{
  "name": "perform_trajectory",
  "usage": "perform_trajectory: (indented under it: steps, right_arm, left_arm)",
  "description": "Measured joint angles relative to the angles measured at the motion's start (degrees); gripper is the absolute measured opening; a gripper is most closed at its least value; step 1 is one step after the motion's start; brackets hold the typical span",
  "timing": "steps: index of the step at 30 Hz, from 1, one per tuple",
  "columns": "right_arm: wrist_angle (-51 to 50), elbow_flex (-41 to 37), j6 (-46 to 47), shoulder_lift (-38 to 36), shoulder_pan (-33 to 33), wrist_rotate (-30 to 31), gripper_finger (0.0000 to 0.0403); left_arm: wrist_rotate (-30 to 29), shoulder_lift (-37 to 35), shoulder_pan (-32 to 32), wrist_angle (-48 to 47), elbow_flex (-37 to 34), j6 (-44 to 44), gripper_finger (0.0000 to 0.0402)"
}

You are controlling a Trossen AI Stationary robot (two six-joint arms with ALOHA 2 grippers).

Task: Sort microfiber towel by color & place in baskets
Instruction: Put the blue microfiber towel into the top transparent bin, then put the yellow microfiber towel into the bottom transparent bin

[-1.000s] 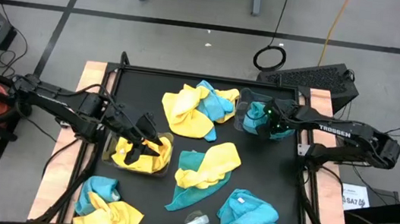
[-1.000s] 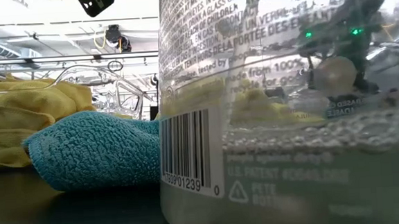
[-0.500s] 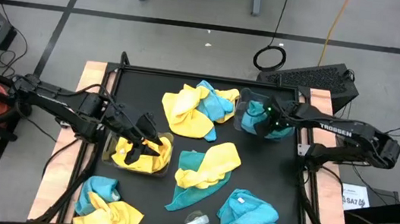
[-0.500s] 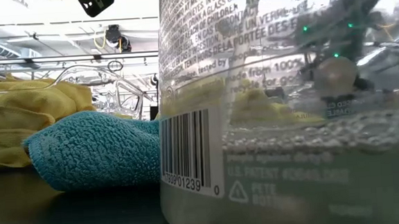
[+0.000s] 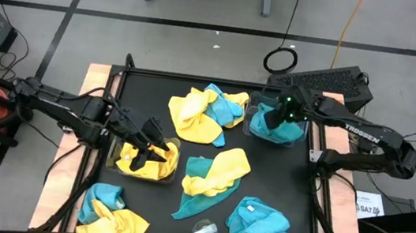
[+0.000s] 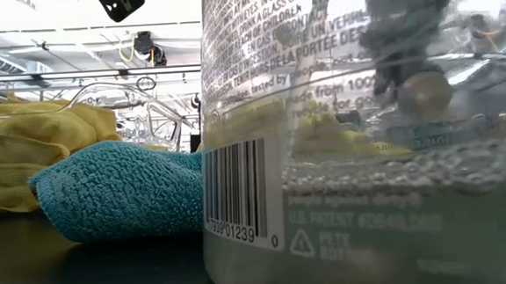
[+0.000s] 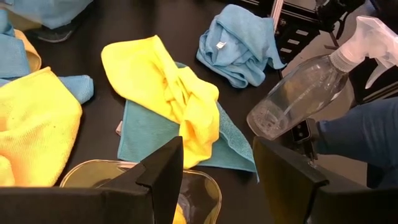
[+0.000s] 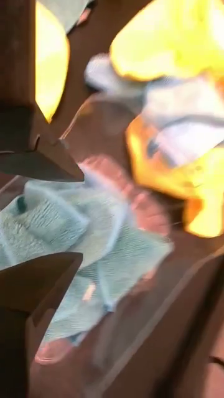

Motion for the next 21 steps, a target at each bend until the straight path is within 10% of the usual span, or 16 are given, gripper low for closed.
perform_trajectory:
  steps: [21]
  right_arm:
    - [9.23, 9.21, -5.26, -2.16, 15.32, -24.20, 0.0189]
  left_arm:
    - [-4.59, 0.00, 0.00, -0.19, -0.02, 1.53, 0.0199]
